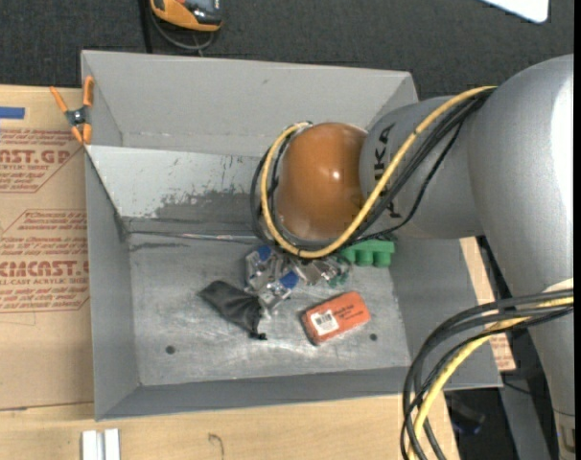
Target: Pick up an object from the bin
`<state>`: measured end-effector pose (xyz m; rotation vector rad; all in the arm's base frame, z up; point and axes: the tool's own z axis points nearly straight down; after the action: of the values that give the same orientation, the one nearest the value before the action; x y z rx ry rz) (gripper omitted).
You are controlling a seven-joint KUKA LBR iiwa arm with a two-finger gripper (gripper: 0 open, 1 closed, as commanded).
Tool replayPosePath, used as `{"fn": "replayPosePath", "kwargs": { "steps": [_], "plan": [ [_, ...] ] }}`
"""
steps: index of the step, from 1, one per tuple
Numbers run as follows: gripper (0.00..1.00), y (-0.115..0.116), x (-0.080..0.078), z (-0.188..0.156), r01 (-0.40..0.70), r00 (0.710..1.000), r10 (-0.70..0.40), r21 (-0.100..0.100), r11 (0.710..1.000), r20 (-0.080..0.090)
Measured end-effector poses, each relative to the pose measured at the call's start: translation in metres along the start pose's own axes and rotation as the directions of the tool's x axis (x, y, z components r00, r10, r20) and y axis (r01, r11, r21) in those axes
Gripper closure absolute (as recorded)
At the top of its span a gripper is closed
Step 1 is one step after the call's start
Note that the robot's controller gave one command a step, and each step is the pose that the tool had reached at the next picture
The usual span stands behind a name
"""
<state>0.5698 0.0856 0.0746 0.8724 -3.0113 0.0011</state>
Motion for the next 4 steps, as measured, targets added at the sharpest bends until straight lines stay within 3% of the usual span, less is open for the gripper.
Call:
{"fn": "replayPosePath", "kwargs": {
  "steps": [2,3,4],
  "plan": [
    [1.0,0.0,0.0,0.0,0.0,1.0,0.0,0.0,1.0,0.0],
    [1.0,-0.032,-0.002,-0.04,0.466,0.885,-0.466,0.003,0.885,0.009],
    [0.0,-0.032,-0.002,-0.04,0.466,0.884,-0.466,0.003,0.885,0.009]
  ]
}}
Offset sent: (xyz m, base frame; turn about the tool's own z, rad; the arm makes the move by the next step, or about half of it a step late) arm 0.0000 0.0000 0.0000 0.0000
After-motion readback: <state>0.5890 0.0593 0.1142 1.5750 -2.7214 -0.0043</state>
